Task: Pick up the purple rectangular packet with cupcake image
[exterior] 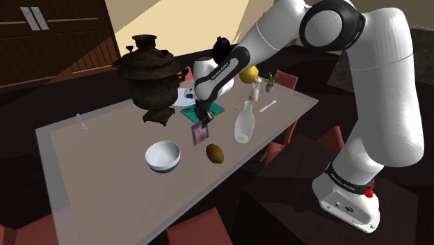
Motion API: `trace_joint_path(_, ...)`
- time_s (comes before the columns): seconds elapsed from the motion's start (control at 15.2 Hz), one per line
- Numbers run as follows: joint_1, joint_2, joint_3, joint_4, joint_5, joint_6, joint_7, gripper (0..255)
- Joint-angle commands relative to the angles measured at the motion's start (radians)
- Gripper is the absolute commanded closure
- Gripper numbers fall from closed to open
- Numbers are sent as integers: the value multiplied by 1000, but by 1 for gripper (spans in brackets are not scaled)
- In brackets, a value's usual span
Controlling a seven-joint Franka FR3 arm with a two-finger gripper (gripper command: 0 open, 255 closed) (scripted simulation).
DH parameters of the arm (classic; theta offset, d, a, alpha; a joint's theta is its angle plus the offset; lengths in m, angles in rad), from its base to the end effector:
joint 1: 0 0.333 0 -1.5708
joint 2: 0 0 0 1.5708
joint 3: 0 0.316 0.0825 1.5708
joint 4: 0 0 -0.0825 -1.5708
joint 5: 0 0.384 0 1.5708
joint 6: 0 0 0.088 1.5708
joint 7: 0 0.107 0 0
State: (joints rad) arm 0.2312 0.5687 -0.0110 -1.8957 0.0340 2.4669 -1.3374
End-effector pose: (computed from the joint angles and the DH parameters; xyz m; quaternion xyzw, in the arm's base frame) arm 0.6175 0.1385 0.2005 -0.7204 -0.6935 -0.0052 0.0058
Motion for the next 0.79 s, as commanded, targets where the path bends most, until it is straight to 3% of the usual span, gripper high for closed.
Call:
trace_joint_path(0.0,0,-20,-1,-1,-1,-19,0,255)
trace_joint_path(0.73,1,-106,-3,2,-4,-109,3,255)
